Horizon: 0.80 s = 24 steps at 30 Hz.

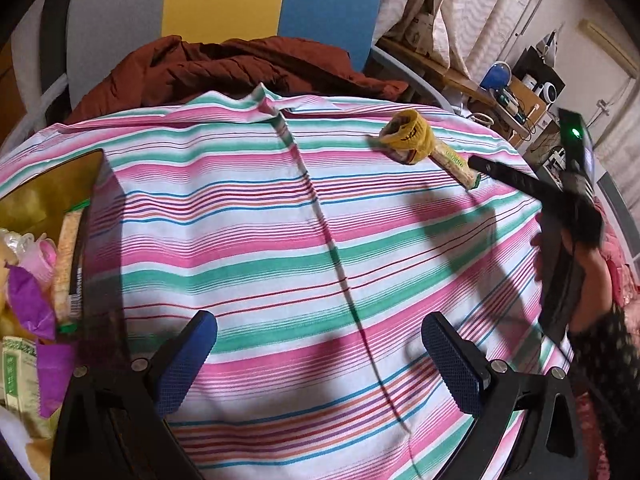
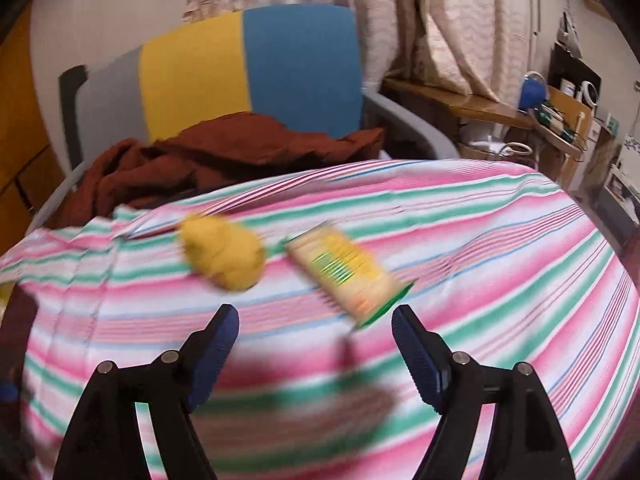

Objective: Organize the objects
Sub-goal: 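Move both tools back from the tray toward the glove and cracker packet, then grasp the WEIDAN cracker packet with the right tool while the left grasps the yellow glove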

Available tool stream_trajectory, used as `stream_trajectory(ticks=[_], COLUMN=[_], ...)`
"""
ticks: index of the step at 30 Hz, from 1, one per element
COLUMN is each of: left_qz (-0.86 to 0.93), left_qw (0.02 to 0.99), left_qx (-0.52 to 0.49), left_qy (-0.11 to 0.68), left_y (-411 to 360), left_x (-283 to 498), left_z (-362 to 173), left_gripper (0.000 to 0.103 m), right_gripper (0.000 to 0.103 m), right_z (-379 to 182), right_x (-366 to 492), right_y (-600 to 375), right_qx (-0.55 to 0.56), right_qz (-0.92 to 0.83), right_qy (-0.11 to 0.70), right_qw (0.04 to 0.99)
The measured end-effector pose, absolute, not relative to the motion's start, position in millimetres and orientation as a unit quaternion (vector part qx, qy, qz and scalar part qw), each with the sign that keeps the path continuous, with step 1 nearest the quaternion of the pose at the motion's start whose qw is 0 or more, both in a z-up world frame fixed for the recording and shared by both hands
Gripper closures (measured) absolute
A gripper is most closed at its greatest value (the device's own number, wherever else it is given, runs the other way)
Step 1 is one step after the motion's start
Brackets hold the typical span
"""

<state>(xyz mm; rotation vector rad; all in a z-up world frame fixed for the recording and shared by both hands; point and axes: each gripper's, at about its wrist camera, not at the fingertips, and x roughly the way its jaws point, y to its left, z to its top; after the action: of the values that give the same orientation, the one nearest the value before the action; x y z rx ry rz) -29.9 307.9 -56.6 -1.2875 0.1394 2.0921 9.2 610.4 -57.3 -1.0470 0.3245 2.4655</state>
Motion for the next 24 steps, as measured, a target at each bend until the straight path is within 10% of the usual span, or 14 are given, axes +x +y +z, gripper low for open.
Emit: stream_trajectory(ticks=[13, 18, 24], left_qz=[0.797, 0.804, 0.809], left_qw=[0.342, 0.345, 0.343], left_qx=[-0.49, -0.475, -0.466], left_qy=[0.086, 0.093, 0.097], left_y=[346, 375, 422], left_x=[-45, -61, -84], left_z=[-57, -52, -55], left_gripper=[0.0, 0.0, 0.0], right_gripper=[0.023, 0.049, 0.05], right_z=[-107, -104, -104], right_x=[-35, -26, -9], right_y=[649, 661, 656], right_qx=[-0.439, -0.418, -0.409], right_qz=[0.877, 0.88, 0.876], right_qy=[0.083, 0.119, 0.133], right_qw=[0.177, 0.193, 0.22])
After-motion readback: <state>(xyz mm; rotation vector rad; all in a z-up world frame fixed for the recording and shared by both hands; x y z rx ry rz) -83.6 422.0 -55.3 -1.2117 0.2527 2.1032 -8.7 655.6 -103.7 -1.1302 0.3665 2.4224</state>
